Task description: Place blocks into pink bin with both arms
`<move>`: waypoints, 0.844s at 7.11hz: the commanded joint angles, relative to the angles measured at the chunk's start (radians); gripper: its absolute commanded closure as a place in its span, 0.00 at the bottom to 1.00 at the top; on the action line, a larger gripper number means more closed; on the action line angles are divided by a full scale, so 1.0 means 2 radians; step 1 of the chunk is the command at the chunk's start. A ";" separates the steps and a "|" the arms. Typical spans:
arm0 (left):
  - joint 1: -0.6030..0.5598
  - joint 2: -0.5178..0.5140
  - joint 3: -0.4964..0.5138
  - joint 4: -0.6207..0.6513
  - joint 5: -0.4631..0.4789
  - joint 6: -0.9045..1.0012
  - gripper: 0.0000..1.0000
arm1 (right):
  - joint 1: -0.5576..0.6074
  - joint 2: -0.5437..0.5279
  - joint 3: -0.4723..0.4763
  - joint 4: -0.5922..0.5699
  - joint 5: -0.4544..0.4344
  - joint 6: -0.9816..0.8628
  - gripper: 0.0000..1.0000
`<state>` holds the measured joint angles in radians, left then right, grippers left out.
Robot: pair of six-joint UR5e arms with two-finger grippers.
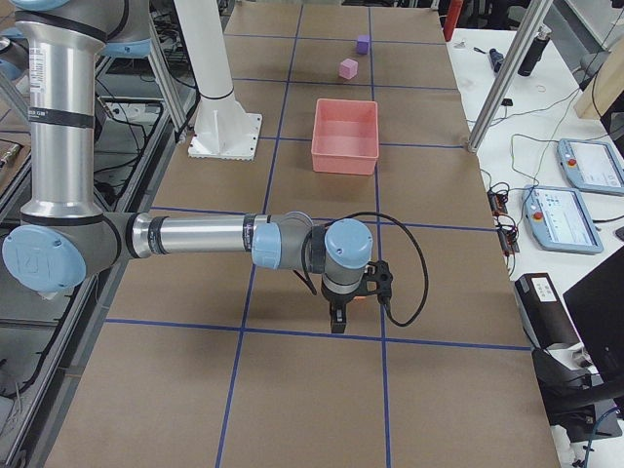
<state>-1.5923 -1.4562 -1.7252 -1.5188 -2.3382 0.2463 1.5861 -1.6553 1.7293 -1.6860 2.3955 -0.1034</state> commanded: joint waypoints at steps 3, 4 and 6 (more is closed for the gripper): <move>0.002 -0.004 -0.003 -0.003 -0.007 -0.003 0.00 | 0.000 0.004 0.017 0.000 0.003 0.003 0.00; 0.008 -0.015 -0.011 -0.012 -0.007 -0.003 0.00 | -0.003 0.005 0.020 -0.001 0.004 0.006 0.00; 0.034 -0.034 -0.039 -0.012 -0.008 -0.054 0.00 | -0.019 0.047 0.018 -0.004 0.000 0.007 0.00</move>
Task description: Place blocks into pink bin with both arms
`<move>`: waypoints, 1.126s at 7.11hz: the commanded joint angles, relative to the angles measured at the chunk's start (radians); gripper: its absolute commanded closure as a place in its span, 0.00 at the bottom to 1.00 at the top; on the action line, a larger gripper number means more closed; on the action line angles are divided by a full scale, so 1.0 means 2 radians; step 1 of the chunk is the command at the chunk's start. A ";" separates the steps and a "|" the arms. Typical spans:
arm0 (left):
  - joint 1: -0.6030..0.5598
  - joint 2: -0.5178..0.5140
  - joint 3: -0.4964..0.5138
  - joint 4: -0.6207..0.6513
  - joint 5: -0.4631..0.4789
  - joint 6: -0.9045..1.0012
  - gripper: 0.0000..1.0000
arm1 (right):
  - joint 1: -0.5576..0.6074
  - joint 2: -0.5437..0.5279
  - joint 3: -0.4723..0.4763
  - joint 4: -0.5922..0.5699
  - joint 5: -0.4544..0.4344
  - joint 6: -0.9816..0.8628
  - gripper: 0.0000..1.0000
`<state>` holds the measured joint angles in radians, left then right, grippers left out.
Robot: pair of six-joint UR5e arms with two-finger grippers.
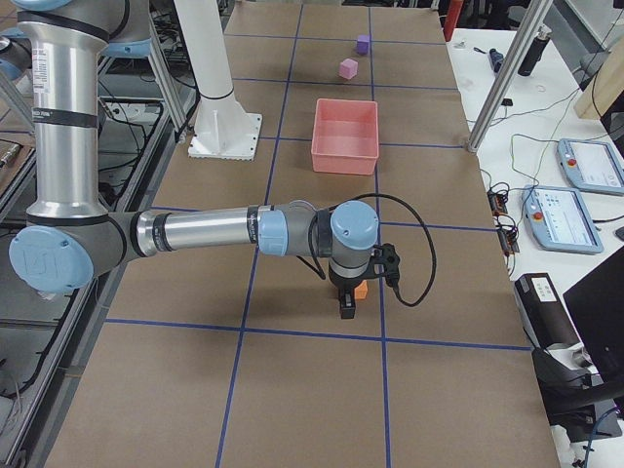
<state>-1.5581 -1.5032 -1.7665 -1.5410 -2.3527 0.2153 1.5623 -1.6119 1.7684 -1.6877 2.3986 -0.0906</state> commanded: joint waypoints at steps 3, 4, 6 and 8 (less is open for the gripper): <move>0.134 -0.006 -0.053 -0.151 -0.010 -0.359 0.00 | -0.026 0.027 -0.004 -0.002 0.001 0.019 0.00; 0.183 -0.007 -0.052 -0.209 0.002 -0.472 0.00 | -0.039 0.030 -0.004 0.000 0.007 0.056 0.00; 0.233 -0.013 -0.055 -0.234 0.061 -0.604 0.01 | -0.059 0.036 -0.006 0.001 0.006 0.071 0.00; 0.274 -0.031 -0.055 -0.235 0.107 -0.644 0.03 | -0.060 0.036 -0.006 0.001 0.003 0.070 0.00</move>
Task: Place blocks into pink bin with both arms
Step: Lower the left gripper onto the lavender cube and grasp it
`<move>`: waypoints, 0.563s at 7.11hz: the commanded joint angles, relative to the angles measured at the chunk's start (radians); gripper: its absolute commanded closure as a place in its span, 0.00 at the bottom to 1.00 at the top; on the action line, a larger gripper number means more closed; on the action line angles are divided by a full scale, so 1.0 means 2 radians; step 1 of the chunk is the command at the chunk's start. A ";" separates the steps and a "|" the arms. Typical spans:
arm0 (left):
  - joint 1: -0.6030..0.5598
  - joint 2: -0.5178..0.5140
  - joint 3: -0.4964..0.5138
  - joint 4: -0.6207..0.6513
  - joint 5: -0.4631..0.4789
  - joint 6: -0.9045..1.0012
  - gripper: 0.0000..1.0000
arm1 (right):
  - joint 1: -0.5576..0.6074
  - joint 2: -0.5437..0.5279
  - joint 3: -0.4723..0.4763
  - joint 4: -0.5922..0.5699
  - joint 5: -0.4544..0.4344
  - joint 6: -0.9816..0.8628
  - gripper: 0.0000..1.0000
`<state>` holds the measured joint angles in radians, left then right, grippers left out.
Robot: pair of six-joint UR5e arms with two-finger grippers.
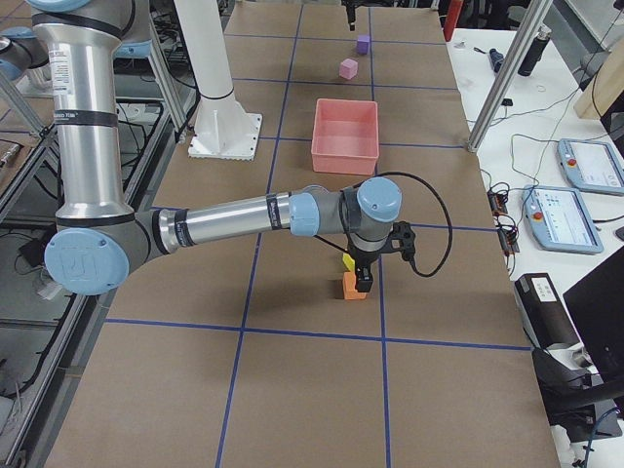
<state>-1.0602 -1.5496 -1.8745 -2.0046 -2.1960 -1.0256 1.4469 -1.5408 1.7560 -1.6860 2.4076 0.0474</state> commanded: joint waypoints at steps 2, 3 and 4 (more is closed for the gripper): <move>0.051 -0.011 0.001 -0.003 0.046 0.104 0.06 | -0.002 0.000 0.001 0.000 0.000 0.002 0.00; 0.068 -0.024 0.006 -0.002 0.047 0.147 0.05 | -0.002 0.000 0.001 0.000 0.001 0.001 0.00; 0.084 -0.041 0.009 -0.002 0.052 0.177 0.05 | -0.002 0.000 0.001 0.000 0.002 0.002 0.00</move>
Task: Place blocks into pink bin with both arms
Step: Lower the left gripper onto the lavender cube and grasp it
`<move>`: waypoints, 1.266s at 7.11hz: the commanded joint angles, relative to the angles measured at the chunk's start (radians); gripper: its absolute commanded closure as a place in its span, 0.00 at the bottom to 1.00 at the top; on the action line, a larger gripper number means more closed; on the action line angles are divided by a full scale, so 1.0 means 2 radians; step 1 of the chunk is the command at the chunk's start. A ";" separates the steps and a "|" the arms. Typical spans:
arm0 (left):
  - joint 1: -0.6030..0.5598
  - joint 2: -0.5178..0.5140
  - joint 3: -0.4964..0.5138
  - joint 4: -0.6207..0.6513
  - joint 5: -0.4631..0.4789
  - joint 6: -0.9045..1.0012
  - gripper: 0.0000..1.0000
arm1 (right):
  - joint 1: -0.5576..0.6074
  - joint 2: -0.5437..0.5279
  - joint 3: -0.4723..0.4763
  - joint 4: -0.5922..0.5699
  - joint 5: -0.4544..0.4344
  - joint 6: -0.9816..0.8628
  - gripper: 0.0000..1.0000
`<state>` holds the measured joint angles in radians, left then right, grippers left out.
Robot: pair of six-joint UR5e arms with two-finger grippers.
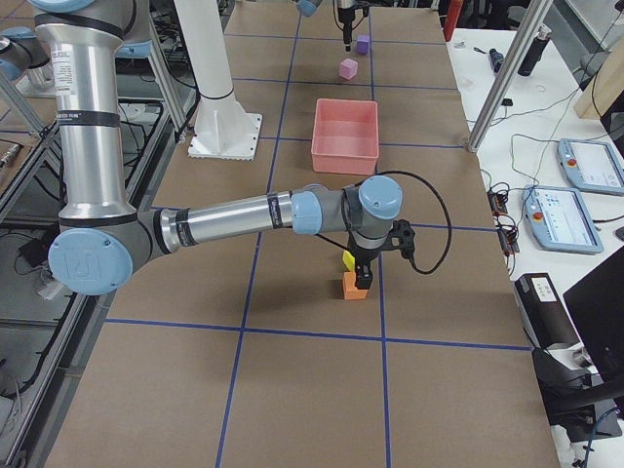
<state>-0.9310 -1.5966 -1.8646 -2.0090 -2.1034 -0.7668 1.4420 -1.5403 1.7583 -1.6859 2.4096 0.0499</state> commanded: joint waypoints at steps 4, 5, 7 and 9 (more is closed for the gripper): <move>0.031 -0.039 0.052 -0.001 0.021 0.161 0.04 | 0.000 0.000 0.001 -0.001 0.002 0.001 0.00; 0.029 -0.035 0.058 -0.002 0.020 0.183 0.04 | 0.000 0.000 0.001 -0.001 0.002 0.002 0.00; 0.030 -0.038 0.070 -0.003 0.021 0.182 0.04 | 0.000 0.000 0.001 -0.001 0.002 0.002 0.00; 0.031 -0.043 0.081 -0.003 0.021 0.179 0.04 | 0.000 0.000 0.001 -0.001 0.002 0.001 0.00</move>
<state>-0.8706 -1.6766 -1.7191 -2.0154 -2.0617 -0.4074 1.4419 -1.5401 1.7608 -1.6874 2.4145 0.0526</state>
